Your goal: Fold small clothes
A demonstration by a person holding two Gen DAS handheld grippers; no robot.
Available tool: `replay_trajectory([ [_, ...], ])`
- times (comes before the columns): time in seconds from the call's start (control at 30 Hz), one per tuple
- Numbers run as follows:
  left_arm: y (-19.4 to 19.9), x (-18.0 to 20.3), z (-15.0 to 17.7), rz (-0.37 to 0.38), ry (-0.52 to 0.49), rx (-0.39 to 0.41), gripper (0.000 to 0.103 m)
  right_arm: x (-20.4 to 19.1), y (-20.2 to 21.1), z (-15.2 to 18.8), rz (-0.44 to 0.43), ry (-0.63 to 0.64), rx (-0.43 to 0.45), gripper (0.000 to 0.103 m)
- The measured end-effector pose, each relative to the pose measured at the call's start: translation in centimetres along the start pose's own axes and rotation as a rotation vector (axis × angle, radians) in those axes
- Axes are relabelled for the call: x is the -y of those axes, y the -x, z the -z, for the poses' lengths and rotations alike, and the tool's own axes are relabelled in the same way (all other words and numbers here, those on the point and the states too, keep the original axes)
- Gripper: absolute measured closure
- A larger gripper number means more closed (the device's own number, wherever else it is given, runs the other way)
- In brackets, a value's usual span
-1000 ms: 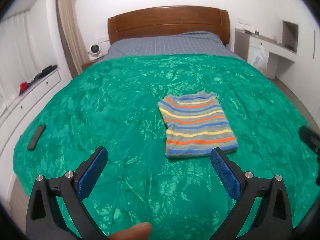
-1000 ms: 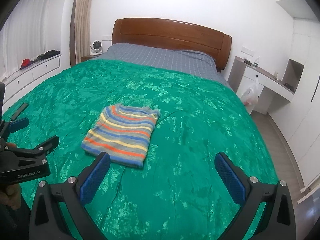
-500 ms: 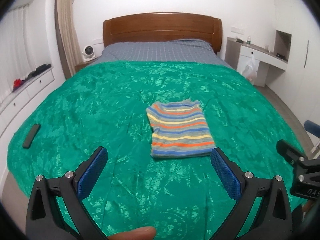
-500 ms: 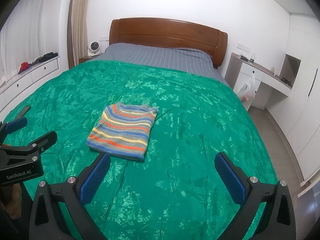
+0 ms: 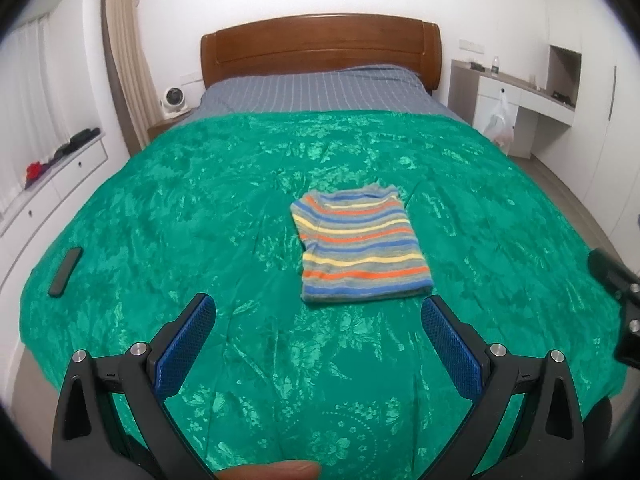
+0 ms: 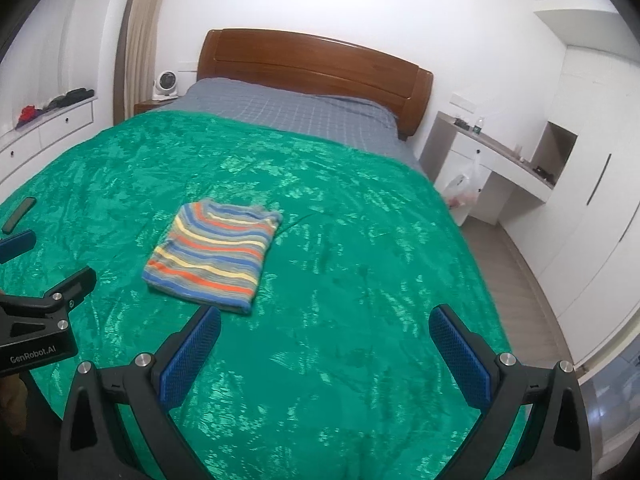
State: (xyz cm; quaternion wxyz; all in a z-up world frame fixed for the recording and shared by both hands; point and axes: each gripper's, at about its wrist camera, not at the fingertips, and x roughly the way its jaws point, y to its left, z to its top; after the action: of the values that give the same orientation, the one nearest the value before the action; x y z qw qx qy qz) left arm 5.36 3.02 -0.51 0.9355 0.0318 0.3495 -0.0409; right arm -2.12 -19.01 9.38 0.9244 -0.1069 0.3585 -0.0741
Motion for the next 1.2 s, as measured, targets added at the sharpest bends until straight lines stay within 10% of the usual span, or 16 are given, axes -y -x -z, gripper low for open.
replay_trajectory([
  [0.4, 0.5, 0.7, -0.6, -0.027, -0.017, -0.015, 0.0, 1.4, 0.7, -0.2, 0.009, -0.023, -0.005, 0.0],
  [0.67, 2.1, 0.3, -1.4, -0.036, 0.016, -0.02, 0.0, 1.7, 0.7, -0.6, -0.258, -0.119, -0.082, 0.0],
  [1.2, 3.1, -0.7, -1.1, -0.076, 0.023, -0.028, 0.0, -1.2, 1.4, -1.3, -0.256, -0.072, -0.075, 0.0],
])
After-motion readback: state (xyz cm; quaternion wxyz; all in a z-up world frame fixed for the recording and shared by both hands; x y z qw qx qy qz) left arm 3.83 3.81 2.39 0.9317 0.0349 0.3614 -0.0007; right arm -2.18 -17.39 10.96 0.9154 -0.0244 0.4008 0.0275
